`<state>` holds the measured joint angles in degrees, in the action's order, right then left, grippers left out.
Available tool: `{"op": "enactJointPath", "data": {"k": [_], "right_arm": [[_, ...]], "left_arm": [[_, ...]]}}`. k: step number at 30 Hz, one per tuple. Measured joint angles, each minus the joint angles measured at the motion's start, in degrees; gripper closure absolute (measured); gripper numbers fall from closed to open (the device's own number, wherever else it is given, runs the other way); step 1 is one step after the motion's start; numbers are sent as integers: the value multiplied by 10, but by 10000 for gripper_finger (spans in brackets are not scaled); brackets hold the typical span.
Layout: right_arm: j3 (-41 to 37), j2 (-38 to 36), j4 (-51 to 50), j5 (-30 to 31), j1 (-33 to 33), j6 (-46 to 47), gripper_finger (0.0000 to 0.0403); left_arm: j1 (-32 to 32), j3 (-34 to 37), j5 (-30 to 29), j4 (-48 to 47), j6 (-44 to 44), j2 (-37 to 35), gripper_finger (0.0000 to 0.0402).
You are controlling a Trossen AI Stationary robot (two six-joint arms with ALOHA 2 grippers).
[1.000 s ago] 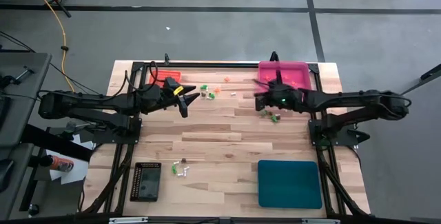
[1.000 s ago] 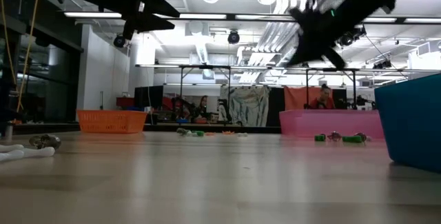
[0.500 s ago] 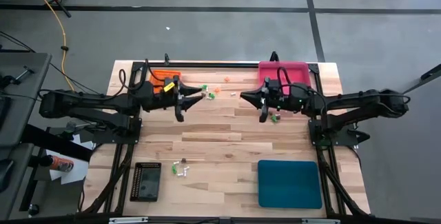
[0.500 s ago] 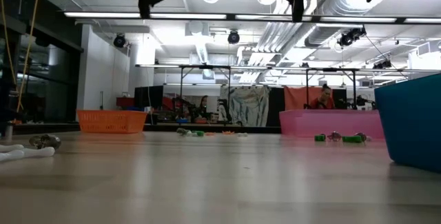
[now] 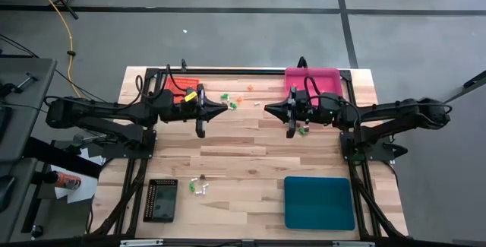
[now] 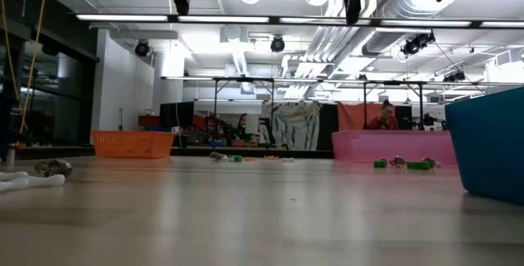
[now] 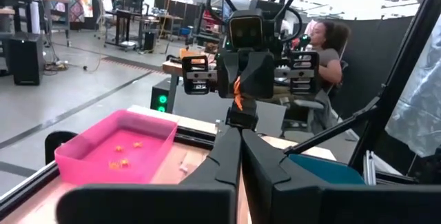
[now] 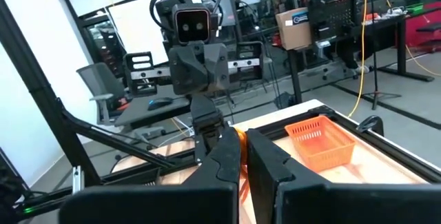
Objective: Sort Halloween decoration
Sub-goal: Put the bottom right orange spider toy into the pink bin
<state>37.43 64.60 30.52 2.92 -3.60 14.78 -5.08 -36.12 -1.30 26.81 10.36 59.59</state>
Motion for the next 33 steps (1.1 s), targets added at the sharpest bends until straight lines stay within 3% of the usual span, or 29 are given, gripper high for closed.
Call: {"op": "enactJointPath", "data": {"k": [4,7,11,16,20,25,33], "right_arm": [[0,0,-7,3,0,3,402],[16,0,-62,72,-15,26,402],[115,5,-334,184,-78,39,403],[226,48,-642,239,-205,98,403],[214,78,-713,201,-316,127,403],[138,97,-691,125,-424,157,403],[76,135,-646,47,-507,180,403]], "left_arm": [[0,0,0,1,0,-3,401],[0,0,0,1,5,-3,401],[0,0,0,0,22,-3,401],[0,0,-7,-1,30,-3,401],[0,0,-13,0,30,-3,401],[0,0,-29,0,30,-3,401],[0,0,-40,0,30,-3,401]]}}
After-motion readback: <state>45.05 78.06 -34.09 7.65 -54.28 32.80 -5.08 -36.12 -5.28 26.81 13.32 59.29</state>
